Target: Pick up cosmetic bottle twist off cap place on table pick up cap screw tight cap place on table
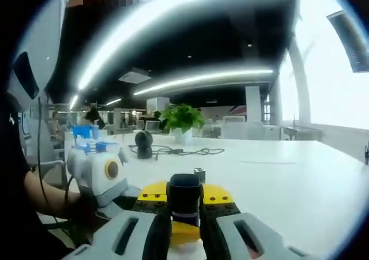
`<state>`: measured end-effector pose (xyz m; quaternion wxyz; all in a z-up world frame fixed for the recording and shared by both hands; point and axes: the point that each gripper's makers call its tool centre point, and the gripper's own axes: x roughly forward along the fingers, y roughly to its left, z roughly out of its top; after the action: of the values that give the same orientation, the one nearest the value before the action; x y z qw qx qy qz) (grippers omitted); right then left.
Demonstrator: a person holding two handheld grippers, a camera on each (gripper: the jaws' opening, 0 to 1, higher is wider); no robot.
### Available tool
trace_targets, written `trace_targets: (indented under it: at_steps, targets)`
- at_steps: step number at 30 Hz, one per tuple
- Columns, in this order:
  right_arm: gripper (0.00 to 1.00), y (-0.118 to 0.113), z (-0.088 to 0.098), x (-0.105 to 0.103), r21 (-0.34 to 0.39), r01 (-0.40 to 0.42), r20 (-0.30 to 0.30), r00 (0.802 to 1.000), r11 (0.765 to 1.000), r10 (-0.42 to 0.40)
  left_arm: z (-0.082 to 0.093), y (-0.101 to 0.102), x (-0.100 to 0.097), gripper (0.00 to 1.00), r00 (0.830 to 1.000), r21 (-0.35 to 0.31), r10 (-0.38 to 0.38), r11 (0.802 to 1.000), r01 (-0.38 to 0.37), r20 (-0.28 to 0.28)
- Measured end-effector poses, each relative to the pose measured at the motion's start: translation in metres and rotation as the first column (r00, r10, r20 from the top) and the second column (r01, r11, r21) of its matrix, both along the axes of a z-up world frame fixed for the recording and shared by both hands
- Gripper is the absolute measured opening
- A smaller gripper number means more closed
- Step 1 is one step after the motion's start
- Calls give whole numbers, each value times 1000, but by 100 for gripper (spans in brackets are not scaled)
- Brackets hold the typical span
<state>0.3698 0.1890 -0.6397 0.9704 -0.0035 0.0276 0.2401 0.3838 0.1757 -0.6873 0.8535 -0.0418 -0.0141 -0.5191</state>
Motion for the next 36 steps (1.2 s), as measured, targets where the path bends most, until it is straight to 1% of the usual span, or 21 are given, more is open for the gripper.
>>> trace_targets:
  at_steps: [5, 8, 10, 11, 13, 14, 15, 17, 19, 22, 23, 24, 26, 27, 29, 30, 31, 32, 34, 35, 36]
  targets:
    - [12, 0, 0, 1, 3, -5, -5, 1000, 1000, 5, -1, 0, 1, 14, 1000, 7, 11, 1000, -11, 17]
    - [13, 3, 1, -1, -36, -46, 13, 999, 998, 47, -1, 0, 0, 14, 1000, 8, 9, 1000, -9, 22]
    - [19, -1, 10, 0, 32, -49, 46, 998, 998, 48, -1, -1, -1, 14, 1000, 8, 7, 1000, -7, 24]
    - [24, -1, 16, 0, 49, -70, 76, 995, 996, 66, -1, -1, -1, 14, 1000, 8, 6, 1000, -6, 23]
    - [35, -7, 17, 0, 63, -139, 66, 989, 988, 135, -1, -1, -1, 14, 1000, 6, 4, 1000, -4, 22]
    - [35, -8, 18, 0, 63, -181, 73, 982, 981, 177, -1, -1, -1, 14, 1000, 6, 4, 1000, -4, 23]
    - [35, -11, 16, 0, 70, -216, 51, 976, 974, 213, -1, -1, -1, 14, 1000, 6, 4, 1000, -4, 24]
    - [33, -14, 20, -5, 3, -323, 71, 944, 946, 322, -1, 0, -1, 14, 1000, 5, 5, 1000, -5, 24]
    - [34, -15, 23, -13, -9, -421, 58, 905, 907, 421, -1, 0, -1, 14, 1000, 4, 3, 1000, -3, 24]
    - [36, -16, 25, -20, -33, -546, 49, 835, 837, 547, -1, -1, -4, 14, 1000, 2, -19, 1000, 18, 11]
    - [36, -17, 25, -20, -24, -573, 37, 818, 819, 574, -1, -1, -5, 14, 1000, 2, -25, 1000, 25, 11]
    - [36, -16, 23, -22, -22, -613, 20, 790, 790, 613, -1, -2, -6, 14, 999, 1, -32, 1000, 32, 9]
    - [36, -15, 18, -19, -36, -656, 5, 754, 754, 657, -1, -3, -8, 14, 999, 0, -41, 999, 41, 10]
    - [36, -14, 14, -19, -48, -695, -4, 719, 718, 695, -1, -3, -9, 14, 999, -3, -51, 999, 51, 7]
    - [35, -12, 10, -13, -43, -714, -16, 700, 699, 714, -1, -4, -11, 14, 998, -10, -68, 998, 67, -2]
    - [35, -11, 9, -14, -43, -731, -19, 682, 681, 731, -1, -4, -12, 14, 997, -12, -71, 997, 71, -4]
    - [34, -10, 10, -14, -29, -755, -11, 655, 655, 755, -1, -4, -12, 14, 997, -14, -77, 997, 77, -7]
    - [34, -10, 10, -15, 0, -770, -13, 638, 638, 770, -1, -5, -13, 14, 997, -15, -82, 996, 82, -9]
    - [31, -10, 12, -12, -23, -786, 20, 618, 618, 786, -1, -5, -14, 14, 996, -12, -91, 996, 91, -4]
    - [30, -9, 12, -14, 11, -805, 6, 593, 593, 805, -1, -5, -14, 14, 996, -11, -93, 996, 93, -3]
    - [31, -9, 10, -10, 5, -806, 4, 591, 591, 806, -1, -5, -15, 14, 995, -12, -97, 995, 97, -4]
